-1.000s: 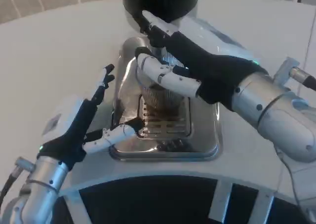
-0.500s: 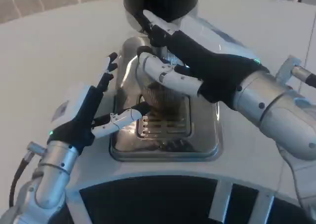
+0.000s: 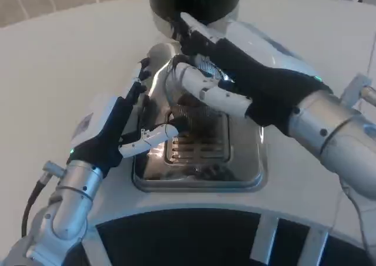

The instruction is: Grasp the cup under the faucet to collect the drink, then remove the cup.

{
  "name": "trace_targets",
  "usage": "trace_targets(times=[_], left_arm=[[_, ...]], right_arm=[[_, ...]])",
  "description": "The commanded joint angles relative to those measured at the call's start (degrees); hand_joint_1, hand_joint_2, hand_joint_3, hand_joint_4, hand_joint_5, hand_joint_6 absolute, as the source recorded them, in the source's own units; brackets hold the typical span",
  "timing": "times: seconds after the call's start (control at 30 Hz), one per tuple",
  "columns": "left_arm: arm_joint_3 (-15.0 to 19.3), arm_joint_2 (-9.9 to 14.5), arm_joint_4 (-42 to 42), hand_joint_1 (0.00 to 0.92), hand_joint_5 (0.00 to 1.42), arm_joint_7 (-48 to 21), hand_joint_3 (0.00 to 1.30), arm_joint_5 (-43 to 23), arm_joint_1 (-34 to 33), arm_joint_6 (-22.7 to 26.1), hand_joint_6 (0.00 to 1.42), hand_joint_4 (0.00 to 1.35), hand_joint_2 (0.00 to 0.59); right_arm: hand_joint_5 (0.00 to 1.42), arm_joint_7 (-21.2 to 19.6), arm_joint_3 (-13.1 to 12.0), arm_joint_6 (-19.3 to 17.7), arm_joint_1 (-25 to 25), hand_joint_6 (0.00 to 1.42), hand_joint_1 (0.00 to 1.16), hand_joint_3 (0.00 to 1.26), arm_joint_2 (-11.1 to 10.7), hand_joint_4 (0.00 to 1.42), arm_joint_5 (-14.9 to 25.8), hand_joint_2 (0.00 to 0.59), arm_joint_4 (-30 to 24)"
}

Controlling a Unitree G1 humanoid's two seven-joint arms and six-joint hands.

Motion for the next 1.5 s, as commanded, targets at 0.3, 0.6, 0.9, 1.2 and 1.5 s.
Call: trace_targets(times=[0.3,0.6,0.9,1.2,1.5], left_arm=[[-0.4,0.8,-0.5,0.21,0.16,-0.4,0.0,0.3,1.6,-1.2,0.22,0.0,0.048],[-0.8,0.9,-2.2,0.21,0.16,-1.2,0.0,0.5,2.9,-0.9,0.22,0.0,0.048],[-0.9,0.6,-3.3,0.21,0.16,-2.0,0.0,0.5,3.3,-0.5,0.22,0.0,0.048],[-1.0,0.3,-2.7,0.21,0.16,-2.2,0.0,0.4,2.3,-0.5,0.22,0.0,0.048],[-1.0,-0.1,-0.2,0.214,0.14,-1.6,0.0,0.2,0.1,-0.5,0.22,0.0,0.052]], right_arm=[[0.0,-2.4,-5.7,-1.9,7.5,0.0,0.0,0.0,0.7,0.0,-1.2,0.586,-10.1],[0.0,-2.1,-10.9,-1.6,13.6,0.0,0.0,0.0,-0.6,0.0,-2.6,0.586,-19.0],[0.0,4.6,-25.2,-8.7,23.3,0.0,0.0,0.0,-2.6,0.0,-3.1,0.586,-23.1],[0.0,11.7,-38.7,-22.8,36.9,0.0,0.0,0.0,3.6,0.0,-3.0,0.586,-23.1],[0.0,17.6,-41.5,-35.6,47.8,0.0,0.0,0.0,13.1,0.0,-5.7,0.586,-23.1]])
